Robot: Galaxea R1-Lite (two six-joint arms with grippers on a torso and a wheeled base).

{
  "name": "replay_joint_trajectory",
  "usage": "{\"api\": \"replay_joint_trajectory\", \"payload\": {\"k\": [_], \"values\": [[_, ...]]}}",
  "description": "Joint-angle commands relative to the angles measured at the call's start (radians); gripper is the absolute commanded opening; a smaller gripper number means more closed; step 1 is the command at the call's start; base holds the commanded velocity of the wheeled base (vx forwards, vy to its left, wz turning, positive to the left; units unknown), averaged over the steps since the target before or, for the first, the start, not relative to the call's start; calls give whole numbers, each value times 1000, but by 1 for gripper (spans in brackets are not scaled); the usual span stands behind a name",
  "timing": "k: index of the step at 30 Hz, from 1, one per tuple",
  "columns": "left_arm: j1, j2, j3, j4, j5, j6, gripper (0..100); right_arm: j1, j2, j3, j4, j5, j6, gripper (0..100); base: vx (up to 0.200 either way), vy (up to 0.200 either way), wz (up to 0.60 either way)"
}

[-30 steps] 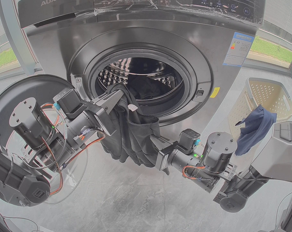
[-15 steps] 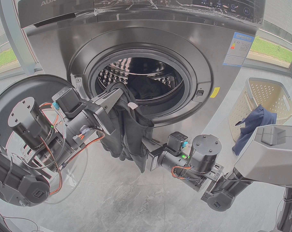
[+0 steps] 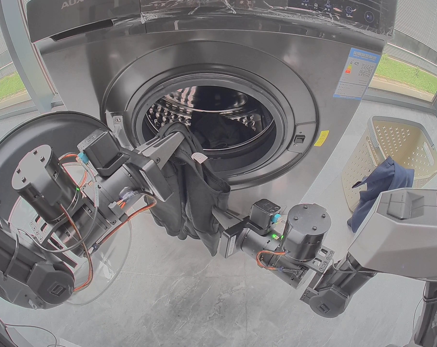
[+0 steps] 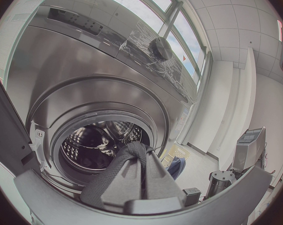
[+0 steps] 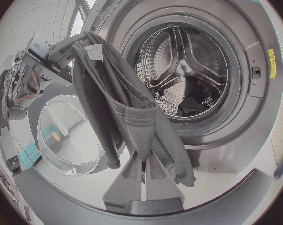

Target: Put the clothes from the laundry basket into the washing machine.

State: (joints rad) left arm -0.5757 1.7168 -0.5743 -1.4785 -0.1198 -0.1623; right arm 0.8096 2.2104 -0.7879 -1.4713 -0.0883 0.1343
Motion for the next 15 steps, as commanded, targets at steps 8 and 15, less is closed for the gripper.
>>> {"api": "replay_joint_trajectory", "payload": {"k": [8, 15], "values": [[1, 0, -1, 0, 0, 0, 0, 17, -37, 47, -15, -1, -1, 0, 0, 0, 0], [1, -2, 2, 0, -1, 0, 0, 19, -43, 41, -15, -2, -4, 0, 0, 0, 0]]}}
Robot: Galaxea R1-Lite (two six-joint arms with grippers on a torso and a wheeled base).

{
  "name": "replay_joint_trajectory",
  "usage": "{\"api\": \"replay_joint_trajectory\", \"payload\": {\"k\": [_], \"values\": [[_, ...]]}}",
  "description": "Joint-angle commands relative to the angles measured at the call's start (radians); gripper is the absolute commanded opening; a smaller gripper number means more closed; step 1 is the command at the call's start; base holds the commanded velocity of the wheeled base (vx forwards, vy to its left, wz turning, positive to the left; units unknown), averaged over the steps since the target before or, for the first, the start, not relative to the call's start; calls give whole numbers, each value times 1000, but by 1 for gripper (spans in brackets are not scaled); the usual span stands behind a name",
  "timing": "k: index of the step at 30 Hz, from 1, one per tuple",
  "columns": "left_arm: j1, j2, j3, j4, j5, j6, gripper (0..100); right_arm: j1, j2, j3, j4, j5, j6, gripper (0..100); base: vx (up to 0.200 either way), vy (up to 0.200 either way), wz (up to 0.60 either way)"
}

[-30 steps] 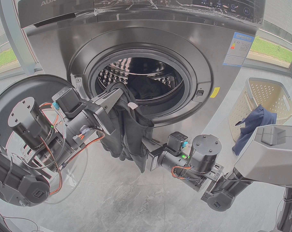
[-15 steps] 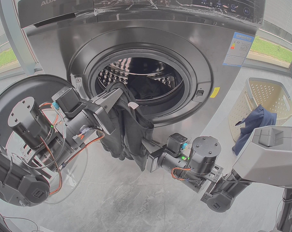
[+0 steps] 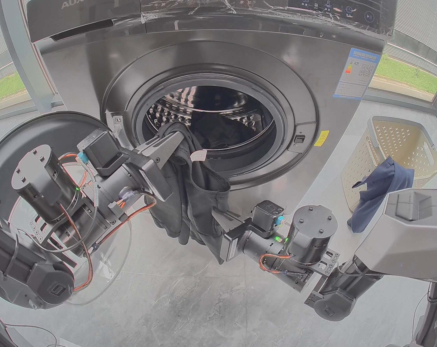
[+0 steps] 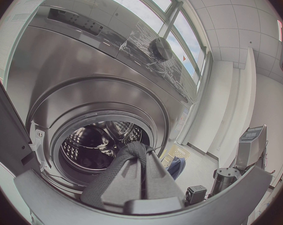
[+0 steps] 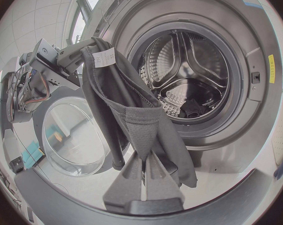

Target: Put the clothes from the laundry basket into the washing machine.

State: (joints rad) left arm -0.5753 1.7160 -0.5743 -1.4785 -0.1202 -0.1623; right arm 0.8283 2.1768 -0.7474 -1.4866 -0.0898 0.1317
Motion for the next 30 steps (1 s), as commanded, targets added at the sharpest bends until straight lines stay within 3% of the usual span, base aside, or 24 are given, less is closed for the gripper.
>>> {"api": "replay_joint_trajectory", "payload": {"k": [1, 7, 17, 30], "values": [[0, -3, 2, 0, -1, 0, 0, -1, -11, 2, 3, -2, -4, 0, 0, 0, 0], [-1, -13, 11, 0, -1, -2, 0, -14, -12, 7, 29, -70, -49, 0, 0, 0, 0], [-1, -15, 11, 0, -1, -2, 0, 0, -26, -4, 20, -70, -47, 0, 0, 0, 0], [5, -39, 11, 1, -1, -17, 0, -77, -218, 45, 65, -62, -49, 0, 0, 0, 0]]}}
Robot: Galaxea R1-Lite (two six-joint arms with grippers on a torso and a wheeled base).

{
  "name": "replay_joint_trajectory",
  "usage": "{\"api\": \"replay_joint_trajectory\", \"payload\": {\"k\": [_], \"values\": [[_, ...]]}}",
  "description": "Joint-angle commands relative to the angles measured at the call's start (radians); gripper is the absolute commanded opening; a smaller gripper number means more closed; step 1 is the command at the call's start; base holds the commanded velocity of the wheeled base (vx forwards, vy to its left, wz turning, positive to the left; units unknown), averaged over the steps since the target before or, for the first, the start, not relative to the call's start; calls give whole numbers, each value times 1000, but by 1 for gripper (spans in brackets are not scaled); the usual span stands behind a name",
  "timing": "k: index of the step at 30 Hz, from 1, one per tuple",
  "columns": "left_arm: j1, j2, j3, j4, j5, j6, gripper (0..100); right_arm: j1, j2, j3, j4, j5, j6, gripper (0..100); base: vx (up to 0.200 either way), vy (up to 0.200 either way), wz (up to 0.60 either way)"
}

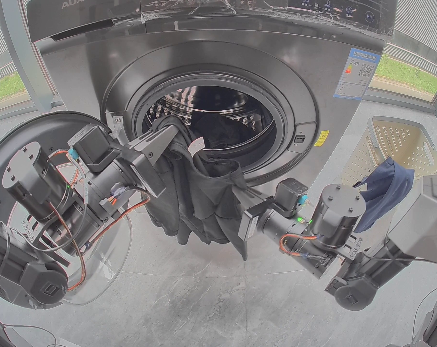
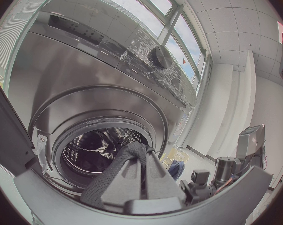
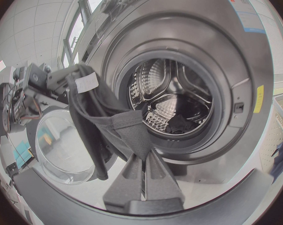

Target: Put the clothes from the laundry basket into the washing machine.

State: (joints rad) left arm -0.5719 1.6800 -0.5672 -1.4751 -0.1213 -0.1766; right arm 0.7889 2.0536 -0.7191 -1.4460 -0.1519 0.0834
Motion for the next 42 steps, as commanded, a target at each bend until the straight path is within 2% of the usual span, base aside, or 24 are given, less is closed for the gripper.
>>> {"api": "replay_joint_trajectory", "payload": {"k": [1, 4, 13, 23, 31, 42], "values": [[1, -3, 6, -2, -1, -3, 0, -46, -105, 15, 29, 0, -1, 0, 0, 0, 0], [1, -3, 9, -2, 0, -3, 0, -82, -132, 0, 35, 0, -1, 0, 0, 0, 0], [1, -5, 41, -4, -3, -1, 0, -128, -201, -48, 18, 0, 2, 0, 0, 0, 0], [1, -9, 79, -24, -8, 0, 0, -128, -251, -34, -17, 0, 10, 0, 0, 0, 0], [1, -31, 41, -56, 2, 5, 0, -128, -250, -31, -22, -3, 12, 0, 0, 0, 0], [0, -86, 27, -40, 0, 8, 0, -128, -254, -45, -24, -9, 15, 0, 0, 0, 0]]}}
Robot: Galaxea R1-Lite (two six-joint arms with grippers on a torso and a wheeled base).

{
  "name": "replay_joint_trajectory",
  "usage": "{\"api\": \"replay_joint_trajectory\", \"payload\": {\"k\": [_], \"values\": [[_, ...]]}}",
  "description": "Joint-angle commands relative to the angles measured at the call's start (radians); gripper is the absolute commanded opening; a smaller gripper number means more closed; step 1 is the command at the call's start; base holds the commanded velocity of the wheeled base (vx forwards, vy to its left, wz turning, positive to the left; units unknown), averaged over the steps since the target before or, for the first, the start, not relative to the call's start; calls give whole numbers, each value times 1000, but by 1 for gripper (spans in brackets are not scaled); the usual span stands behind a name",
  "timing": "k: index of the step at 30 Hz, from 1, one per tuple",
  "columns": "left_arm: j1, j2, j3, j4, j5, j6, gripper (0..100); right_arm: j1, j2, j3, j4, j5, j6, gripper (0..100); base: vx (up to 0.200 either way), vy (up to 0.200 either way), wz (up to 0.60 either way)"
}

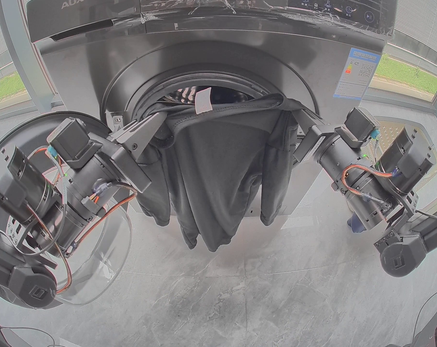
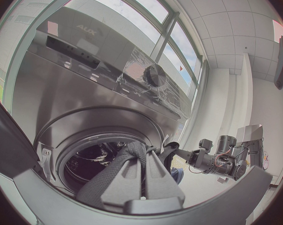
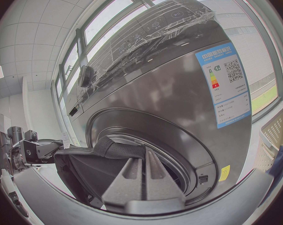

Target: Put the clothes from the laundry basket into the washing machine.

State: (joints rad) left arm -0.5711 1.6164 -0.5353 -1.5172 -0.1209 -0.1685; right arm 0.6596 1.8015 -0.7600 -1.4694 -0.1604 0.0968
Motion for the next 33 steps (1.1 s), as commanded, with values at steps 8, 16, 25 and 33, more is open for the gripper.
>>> {"api": "replay_joint_trajectory", "payload": {"k": [8, 16, 25, 33], "values": [[0, -30, -14, 3, 0, -2, 0, 6, -5, -9, -2, -2, 8, 0, 0, 0, 0], [0, -35, -17, 5, 0, -2, 0, 12, -5, -7, 0, -2, 9, 0, 0, 0, 0], [0, -35, -17, 5, 0, -2, 0, 12, -22, -1, 0, -1, 9, 0, 0, 0, 0], [0, -35, -17, 5, 0, -2, 0, 14, -22, 1, 0, 1, 9, 0, 0, 0, 0]]}}
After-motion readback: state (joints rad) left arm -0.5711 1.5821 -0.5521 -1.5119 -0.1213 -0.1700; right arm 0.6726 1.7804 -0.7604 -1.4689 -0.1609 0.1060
